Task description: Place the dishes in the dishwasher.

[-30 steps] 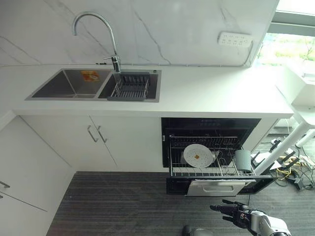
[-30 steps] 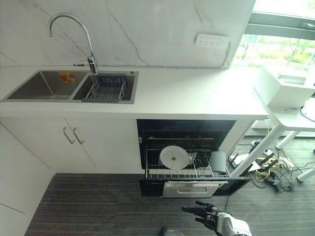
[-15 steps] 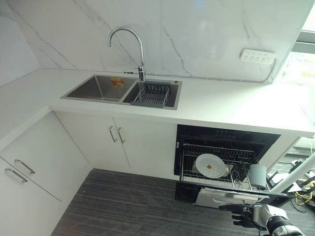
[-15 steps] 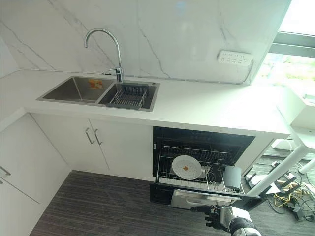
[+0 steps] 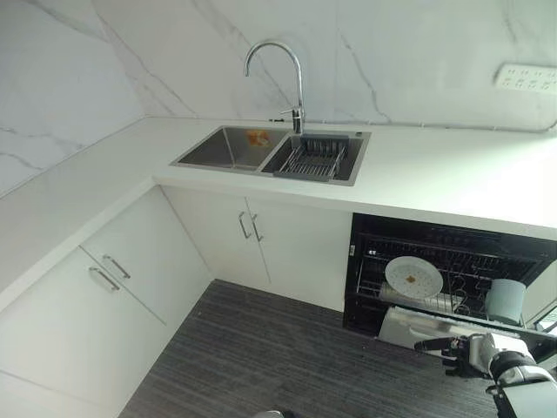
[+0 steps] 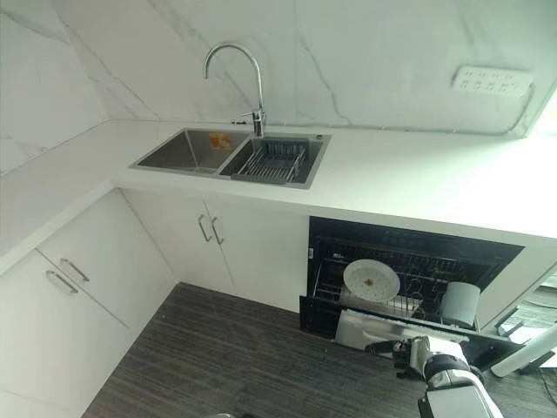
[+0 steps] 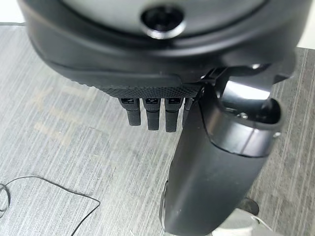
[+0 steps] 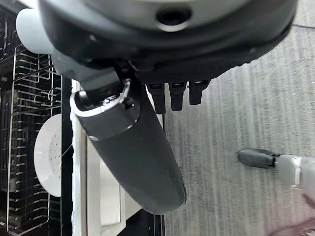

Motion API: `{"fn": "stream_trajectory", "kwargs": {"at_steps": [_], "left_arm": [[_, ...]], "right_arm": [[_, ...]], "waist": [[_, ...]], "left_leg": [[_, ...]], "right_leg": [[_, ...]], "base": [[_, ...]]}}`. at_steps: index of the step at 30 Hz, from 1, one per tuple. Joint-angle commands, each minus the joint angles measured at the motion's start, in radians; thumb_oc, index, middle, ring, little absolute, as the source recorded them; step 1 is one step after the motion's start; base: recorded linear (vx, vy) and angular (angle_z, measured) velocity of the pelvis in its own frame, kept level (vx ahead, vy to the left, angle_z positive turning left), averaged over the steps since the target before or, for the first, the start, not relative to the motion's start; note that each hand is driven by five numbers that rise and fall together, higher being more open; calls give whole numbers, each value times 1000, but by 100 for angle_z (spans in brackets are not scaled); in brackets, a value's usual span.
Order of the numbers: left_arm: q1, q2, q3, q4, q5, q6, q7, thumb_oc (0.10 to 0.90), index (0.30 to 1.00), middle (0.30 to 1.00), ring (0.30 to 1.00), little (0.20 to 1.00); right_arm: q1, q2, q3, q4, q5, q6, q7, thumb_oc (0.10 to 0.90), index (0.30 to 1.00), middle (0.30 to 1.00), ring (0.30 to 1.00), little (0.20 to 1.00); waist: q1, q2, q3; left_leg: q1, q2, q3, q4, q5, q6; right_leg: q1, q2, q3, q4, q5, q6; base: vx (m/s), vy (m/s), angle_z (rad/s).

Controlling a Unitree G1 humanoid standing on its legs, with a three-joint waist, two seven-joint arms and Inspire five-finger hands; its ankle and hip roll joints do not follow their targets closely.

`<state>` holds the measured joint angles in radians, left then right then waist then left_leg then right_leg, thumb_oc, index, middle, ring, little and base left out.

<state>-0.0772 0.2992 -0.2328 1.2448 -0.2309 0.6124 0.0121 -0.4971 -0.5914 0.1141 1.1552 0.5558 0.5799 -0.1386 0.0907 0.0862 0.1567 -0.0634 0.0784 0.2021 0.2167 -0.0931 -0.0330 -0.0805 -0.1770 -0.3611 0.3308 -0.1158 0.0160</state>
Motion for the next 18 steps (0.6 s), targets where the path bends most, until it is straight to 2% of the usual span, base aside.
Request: {"fn": "stream_trajectory", "kwargs": {"at_steps": [1, 4, 6, 8, 10, 11, 12, 13, 14, 15, 16, 18], "left_arm": [[-25, 48, -58, 34, -13, 41, 20, 800, 900, 900, 900, 900], [-55, 48, -71, 29, -42, 26, 6, 800, 900, 900, 900, 900], [-85, 67, -73, 28, -67, -14, -20, 800, 900, 900, 900, 900], [-65, 84, -60, 21, -64, -71, -41, 800, 900, 900, 900, 900], [-35, 85, -57, 9, -60, -119, -49, 800, 900, 900, 900, 900], [-17, 84, -52, -3, -59, -151, -50, 800, 900, 900, 900, 900], [0, 87, -45, -22, -59, -163, -45, 800, 900, 900, 900, 900], [1, 87, -45, -23, -59, -163, -45, 800, 900, 900, 900, 900], [16, 92, -37, -45, -39, -165, -51, 800, 900, 900, 900, 900], [18, 92, -36, -46, -36, -166, -52, 800, 900, 900, 900, 900], [25, 95, -33, -53, -22, -176, -60, 800, 900, 900, 900, 900], [33, 99, -33, -55, -22, -189, -61, 800, 900, 900, 900, 900]], "right_arm": [[-262, -99, 12, -34, -23, -158, -34, 800, 900, 900, 900, 900], [-436, -195, 71, -23, -12, -153, -70, 800, 900, 900, 900, 900], [-599, -257, 145, -14, 34, -200, -139, 800, 900, 900, 900, 900], [-711, -310, 196, -34, 61, -253, -232, 800, 900, 900, 900, 900], [-780, -340, 228, -65, 37, -349, -289, 800, 900, 900, 900, 900], [-809, -353, 246, -98, -37, -446, -310, 800, 900, 900, 900, 900], [-814, -374, 264, -136, -147, -577, -331, 800, 900, 900, 900, 900], [-814, -375, 265, -137, -158, -589, -334, 800, 900, 900, 900, 900], [-813, -400, 284, -192, -230, -676, -379, 800, 900, 900, 900, 900], [-812, -403, 286, -196, -238, -686, -383, 800, 900, 900, 900, 900], [-805, -420, 290, -212, -305, -764, -403, 800, 900, 900, 900, 900], [-800, -432, 302, -229, -339, -821, -421, 800, 900, 900, 900, 900]], "waist": [[19, -14, -10], [33, 22, 35], [44, 52, 102], [55, 74, 138], [61, 85, 151], [62, 87, 156], [63, 85, 156], [63, 84, 156], [64, 77, 154], [65, 73, 149], [63, 72, 153], [64, 68, 151]], "left_leg": [[-14, 28, -58, 83, -112, -58], [-85, 15, -80, 83, -82, -66], [-152, 7, -94, 83, -62, -69], [-196, 4, -102, 83, -53, -72], [-216, 6, -101, 83, -50, -76], [-225, 6, -98, 83, -51, -77], [-227, 7, -93, 83, -52, -79], [-227, 7, -92, 83, -52, -79], [-223, 8, -90, 83, -55, -79], [-211, 7, -97, 83, -78, -86], [-224, 8, -88, 83, -57, -79], [-224, 9, -88, 83, -57, -77]], "right_leg": [[60, -66, 23, -31, -71, 132], [2, -84, 18, -31, -53, 130], [-58, -94, 17, -31, -41, 128], [-100, -100, 13, -31, -38, 124], [-123, -102, 11, -31, -39, 121], [-135, -101, 12, -31, -40, 120], [-139, -102, 12, -31, -39, 122], [-139, -102, 12, -31, -39, 122], [-139, -100, 12, -31, -38, 125], [-129, -98, 24, -31, -61, 135], [-143, -99, 13, -31, -37, 126], [-145, -96, 14, -31, -36, 126]], "base": [[73, 30, 32], [-195, 59, 22], [-417, 2, 8], [-242, -33, 19], [-126, -9, 19], [-110, -5, 6], [-65, -9, -2], [-10, -36, -3], [95, -46, -1], [-18, -39, -1], [-34, -16, -2], [-86, -6, -2]]}}
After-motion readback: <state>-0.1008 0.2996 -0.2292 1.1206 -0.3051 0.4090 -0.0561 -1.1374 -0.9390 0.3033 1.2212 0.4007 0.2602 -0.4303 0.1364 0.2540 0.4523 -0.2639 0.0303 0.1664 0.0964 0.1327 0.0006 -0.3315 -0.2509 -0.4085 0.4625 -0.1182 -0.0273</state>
